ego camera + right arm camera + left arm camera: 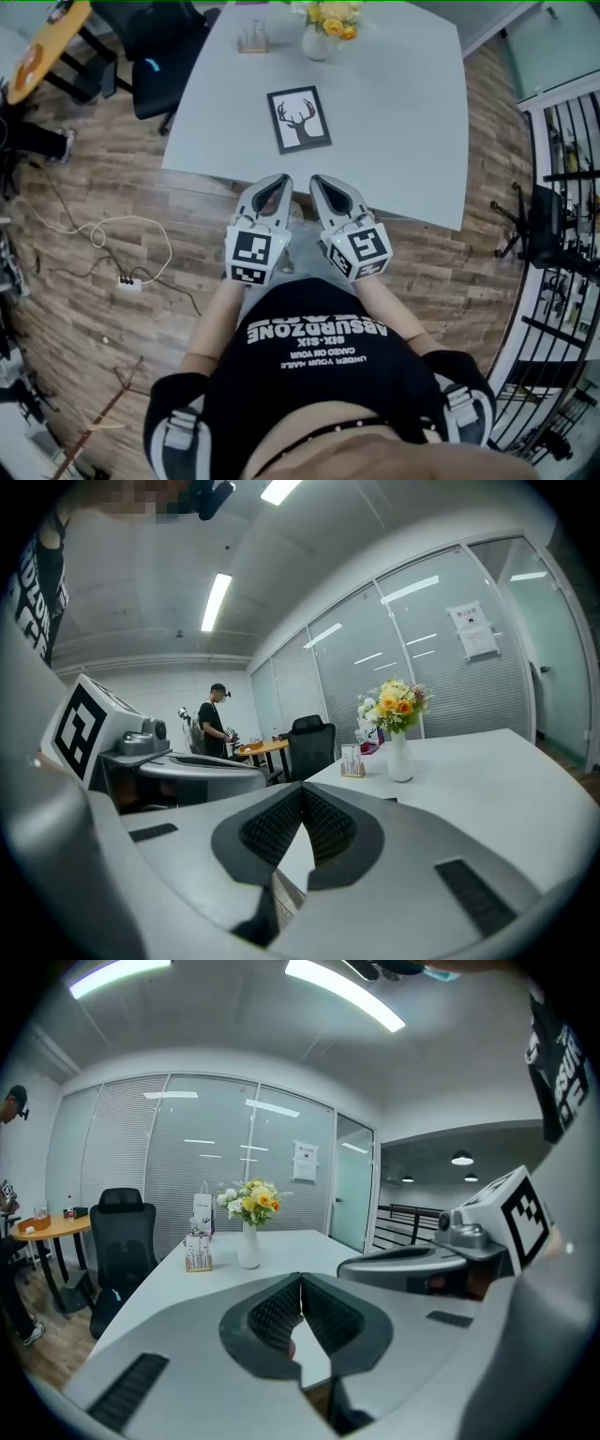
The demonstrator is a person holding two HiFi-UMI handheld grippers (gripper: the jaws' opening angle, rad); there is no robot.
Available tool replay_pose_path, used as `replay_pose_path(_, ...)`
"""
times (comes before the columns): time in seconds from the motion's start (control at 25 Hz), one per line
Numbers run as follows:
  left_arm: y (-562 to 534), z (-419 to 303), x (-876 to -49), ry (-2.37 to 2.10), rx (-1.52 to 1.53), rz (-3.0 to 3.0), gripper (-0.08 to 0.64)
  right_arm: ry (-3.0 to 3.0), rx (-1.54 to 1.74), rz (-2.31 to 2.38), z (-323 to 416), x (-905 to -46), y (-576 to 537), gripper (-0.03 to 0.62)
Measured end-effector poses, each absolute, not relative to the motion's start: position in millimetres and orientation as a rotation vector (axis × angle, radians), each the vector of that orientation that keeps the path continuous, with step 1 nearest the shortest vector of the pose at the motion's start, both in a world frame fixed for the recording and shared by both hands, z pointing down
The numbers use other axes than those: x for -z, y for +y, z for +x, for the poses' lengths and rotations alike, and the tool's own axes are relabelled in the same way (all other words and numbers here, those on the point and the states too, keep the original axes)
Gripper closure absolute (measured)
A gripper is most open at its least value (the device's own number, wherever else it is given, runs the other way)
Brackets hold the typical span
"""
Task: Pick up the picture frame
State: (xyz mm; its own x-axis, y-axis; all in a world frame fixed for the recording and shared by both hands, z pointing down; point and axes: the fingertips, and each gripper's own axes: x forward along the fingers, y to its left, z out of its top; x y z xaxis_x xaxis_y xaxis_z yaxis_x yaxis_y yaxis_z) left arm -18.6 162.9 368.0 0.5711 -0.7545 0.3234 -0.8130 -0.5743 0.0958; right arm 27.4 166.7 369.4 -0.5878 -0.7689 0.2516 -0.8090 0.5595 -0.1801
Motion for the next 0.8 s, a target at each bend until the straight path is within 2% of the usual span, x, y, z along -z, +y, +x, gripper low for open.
replay_pose_path(0.8, 35.6, -12.1, -402.9, -1.319, -0.481, 2.457, 0.541, -2.578, -0.503, 1.23, 34.3, -406.6, 39.6, 0.577)
